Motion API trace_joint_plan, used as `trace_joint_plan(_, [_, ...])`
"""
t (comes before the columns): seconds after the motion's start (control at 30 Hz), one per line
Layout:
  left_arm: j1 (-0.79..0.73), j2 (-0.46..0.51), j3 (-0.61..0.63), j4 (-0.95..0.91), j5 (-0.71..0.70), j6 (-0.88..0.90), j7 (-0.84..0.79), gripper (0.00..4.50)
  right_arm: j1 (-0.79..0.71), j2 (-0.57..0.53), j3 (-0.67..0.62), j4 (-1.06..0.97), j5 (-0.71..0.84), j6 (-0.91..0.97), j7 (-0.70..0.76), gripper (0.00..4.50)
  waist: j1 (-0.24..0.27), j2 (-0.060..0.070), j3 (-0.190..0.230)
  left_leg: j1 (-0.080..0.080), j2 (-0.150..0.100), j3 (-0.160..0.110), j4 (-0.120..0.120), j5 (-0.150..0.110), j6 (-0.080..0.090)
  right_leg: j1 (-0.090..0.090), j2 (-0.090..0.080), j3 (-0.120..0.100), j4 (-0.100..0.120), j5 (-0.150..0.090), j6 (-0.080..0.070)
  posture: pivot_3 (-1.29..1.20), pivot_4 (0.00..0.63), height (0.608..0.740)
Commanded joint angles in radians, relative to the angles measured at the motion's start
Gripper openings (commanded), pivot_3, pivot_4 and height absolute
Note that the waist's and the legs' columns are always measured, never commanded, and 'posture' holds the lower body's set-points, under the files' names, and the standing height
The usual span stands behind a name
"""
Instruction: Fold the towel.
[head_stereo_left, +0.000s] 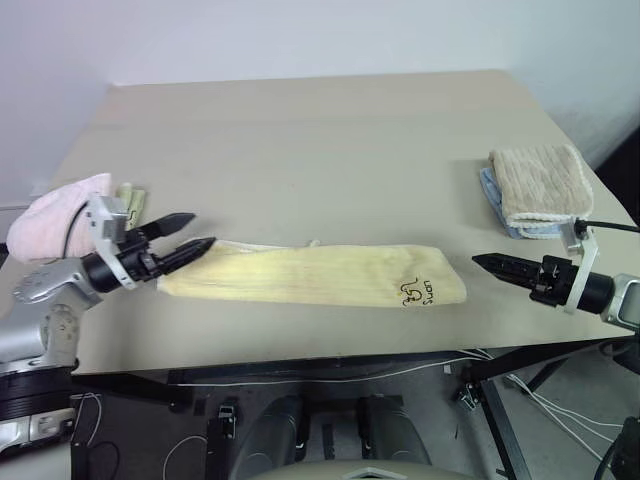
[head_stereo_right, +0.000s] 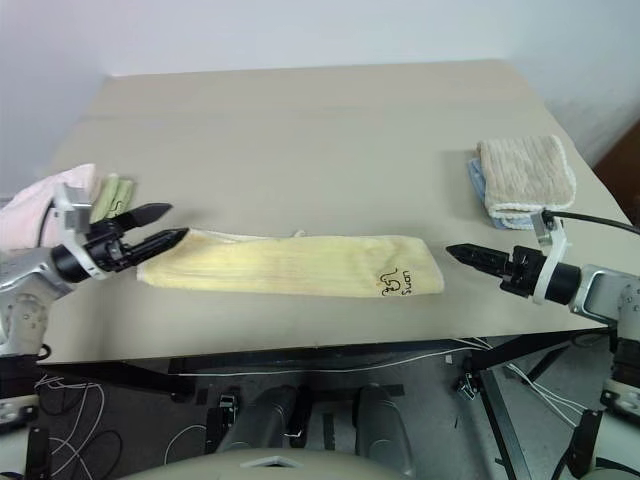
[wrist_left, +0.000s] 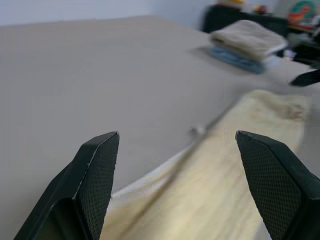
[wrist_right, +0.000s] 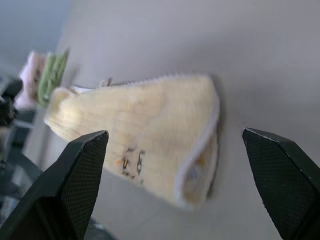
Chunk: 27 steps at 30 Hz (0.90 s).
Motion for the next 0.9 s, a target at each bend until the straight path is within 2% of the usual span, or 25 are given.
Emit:
trace_joint_plan(0.03, [-0.016,-0.031,-0.06,-0.069,0.007,-0.003,0.004,3.91,0.04,0.047,-0.121,-0.083,0.068,0.106,-0.064,4.5,0.002,0.0,0.0,0.0,0.0,0.0,0.0,0.0,0.0,0.0,0.0,0.0,0.0,0.0,0.001,0.0,0.15,0.74])
trace_joint_plan(0.23, [-0.018,-0.062,-0.131,-0.094,0.012,0.011,-0.004,3.91,0.147,0.134,-0.173,-0.193,0.213,0.152,-0.182,4.5,0.003,0.0,0.0,0.0,0.0,0.0,0.0,0.0,0.0,0.0,0.0,0.0,-0.001,0.001,0.002,0.0,0.15,0.74])
trace_joint_plan(0.43, [-0.035,-0.074,-0.163,-0.089,0.023,0.011,-0.006,3.91,0.178,0.193,-0.183,-0.224,0.36,0.152,-0.332,4.5,0.002,0.0,0.0,0.0,0.0,0.0,0.0,0.0,0.0,0.001,0.0,0.0,-0.001,0.0,0.0,0.0,0.15,0.74])
trace_joint_plan(0.63, [-0.053,-0.095,-0.181,-0.073,0.039,-0.005,0.008,3.91,0.12,0.29,-0.183,-0.196,0.351,0.152,-0.464,4.5,-0.004,-0.001,-0.001,0.0,0.0,0.0,0.0,0.0,0.0,0.001,0.0,0.0,-0.002,0.0,0.0,0.0,0.15,0.74])
trace_joint_plan(0.9, [-0.043,-0.111,-0.192,-0.09,0.067,-0.021,0.021,3.91,0.114,0.311,-0.165,-0.143,0.314,0.134,-0.499,4.5,-0.006,-0.004,-0.003,0.002,0.001,0.0,0.0,0.0,0.0,0.003,0.001,0.0,-0.002,-0.001,-0.001,0.0,0.15,0.74])
